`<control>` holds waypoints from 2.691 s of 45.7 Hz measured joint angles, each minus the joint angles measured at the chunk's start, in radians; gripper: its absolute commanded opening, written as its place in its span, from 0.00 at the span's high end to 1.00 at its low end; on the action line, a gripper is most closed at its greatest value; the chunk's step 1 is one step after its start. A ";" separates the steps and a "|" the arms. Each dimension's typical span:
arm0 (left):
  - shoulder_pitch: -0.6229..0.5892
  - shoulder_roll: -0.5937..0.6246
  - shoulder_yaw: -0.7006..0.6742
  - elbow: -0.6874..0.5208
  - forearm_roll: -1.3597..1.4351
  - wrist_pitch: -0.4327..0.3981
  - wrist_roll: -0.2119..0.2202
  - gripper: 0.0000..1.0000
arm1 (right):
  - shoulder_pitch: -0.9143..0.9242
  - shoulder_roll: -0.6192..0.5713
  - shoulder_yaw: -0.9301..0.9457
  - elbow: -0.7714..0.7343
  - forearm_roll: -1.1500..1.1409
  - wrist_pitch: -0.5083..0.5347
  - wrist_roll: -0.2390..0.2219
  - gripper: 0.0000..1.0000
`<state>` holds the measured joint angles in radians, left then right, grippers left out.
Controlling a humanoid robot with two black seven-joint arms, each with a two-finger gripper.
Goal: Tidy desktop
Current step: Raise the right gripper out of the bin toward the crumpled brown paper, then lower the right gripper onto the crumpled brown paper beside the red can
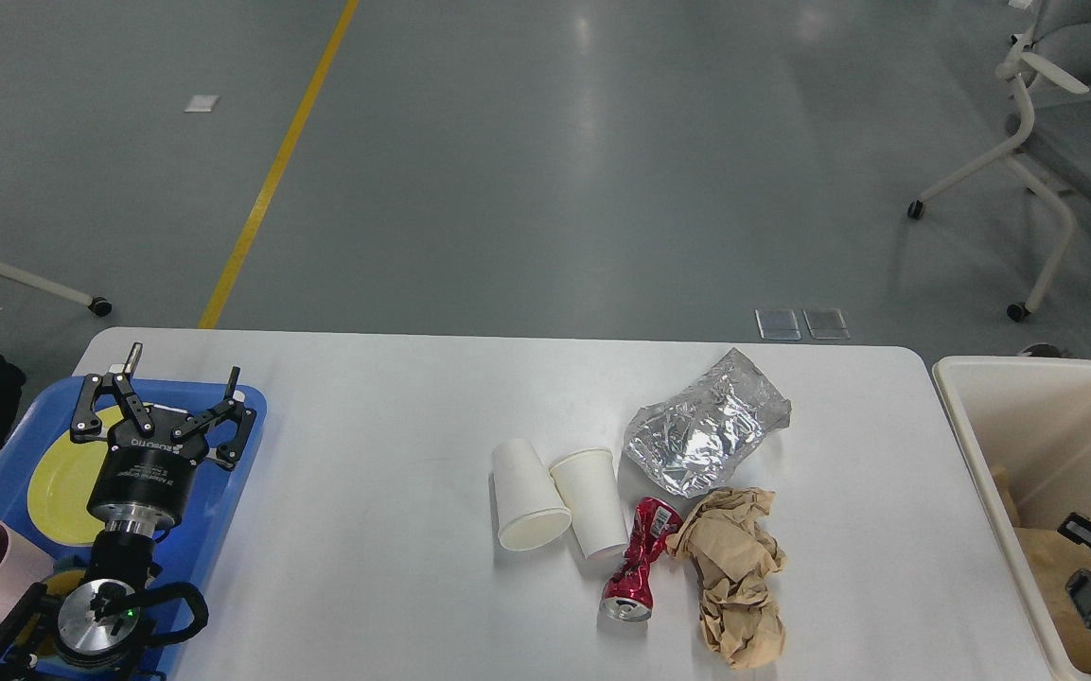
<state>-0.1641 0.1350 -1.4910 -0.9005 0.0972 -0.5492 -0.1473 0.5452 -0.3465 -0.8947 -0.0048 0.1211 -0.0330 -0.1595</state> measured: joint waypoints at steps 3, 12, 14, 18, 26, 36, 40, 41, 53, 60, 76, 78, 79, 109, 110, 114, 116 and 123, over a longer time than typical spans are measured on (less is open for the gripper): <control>0.000 0.000 0.000 0.000 0.000 0.000 0.000 0.04 | 0.003 -0.003 0.000 0.000 0.000 -0.001 0.000 0.00; 0.000 0.000 0.000 0.000 0.000 0.000 0.000 0.04 | 0.026 -0.013 0.002 0.018 0.000 0.001 0.001 0.00; 0.000 0.000 0.000 0.000 0.000 0.000 0.000 0.04 | 0.051 -0.028 0.003 0.049 -0.001 0.006 0.001 0.00; 0.000 0.000 0.000 0.000 0.000 0.000 0.000 0.04 | 0.148 -0.091 0.002 0.177 -0.015 0.021 0.001 0.00; 0.000 0.000 -0.001 0.000 0.000 0.000 0.000 0.04 | 0.433 -0.199 -0.019 0.496 -0.176 0.094 -0.024 0.00; 0.000 0.000 -0.001 0.000 0.000 0.000 0.000 0.04 | 0.740 -0.244 -0.040 0.767 -0.300 0.276 -0.087 0.00; 0.000 0.000 -0.001 0.000 -0.001 0.000 0.000 0.04 | 0.854 -0.240 -0.084 0.871 -0.308 0.320 -0.126 0.00; 0.000 0.000 -0.001 0.000 -0.001 0.000 0.000 0.04 | 0.881 -0.235 -0.095 0.895 -0.309 0.331 -0.135 0.00; 0.000 0.000 -0.001 0.000 -0.001 0.000 0.000 0.04 | 1.156 -0.121 -0.161 1.094 -0.301 0.550 -0.200 0.00; 0.000 0.000 -0.001 0.000 -0.001 0.000 0.000 0.04 | 1.304 -0.094 -0.172 1.229 -0.284 0.632 -0.203 0.00; 0.000 0.000 0.000 0.000 -0.001 0.000 0.000 0.04 | 1.624 -0.071 -0.229 1.530 -0.198 0.658 -0.252 0.00; 0.000 0.000 0.000 0.000 0.000 0.000 0.000 0.04 | 1.655 -0.059 -0.235 1.556 -0.179 0.661 -0.257 0.00; 0.000 0.000 0.000 0.000 0.000 0.000 0.000 0.04 | 1.668 -0.054 -0.238 1.564 -0.171 0.666 -0.258 0.00; 0.000 0.000 -0.001 0.000 0.000 0.000 0.000 0.04 | 1.855 0.033 -0.402 1.650 -0.047 0.738 0.004 0.00; 0.000 0.000 -0.001 0.000 0.000 0.000 0.000 0.04 | 1.855 0.032 -0.402 1.650 -0.048 0.733 -0.005 0.00; 0.000 0.000 -0.001 0.000 0.000 0.000 0.000 0.04 | 1.850 0.029 -0.399 1.649 -0.045 0.703 -0.055 0.00; 0.000 0.000 -0.001 0.000 0.000 0.000 0.000 0.04 | 1.840 0.028 -0.395 1.648 -0.041 0.685 -0.073 0.00; 0.000 0.000 -0.001 0.000 0.000 0.000 0.000 0.04 | 1.722 0.032 -0.371 1.626 -0.037 0.606 -0.092 0.00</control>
<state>-0.1641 0.1350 -1.4920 -0.9006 0.0967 -0.5492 -0.1471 2.2668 -0.3143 -1.2658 1.6210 0.0844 0.5728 -0.2512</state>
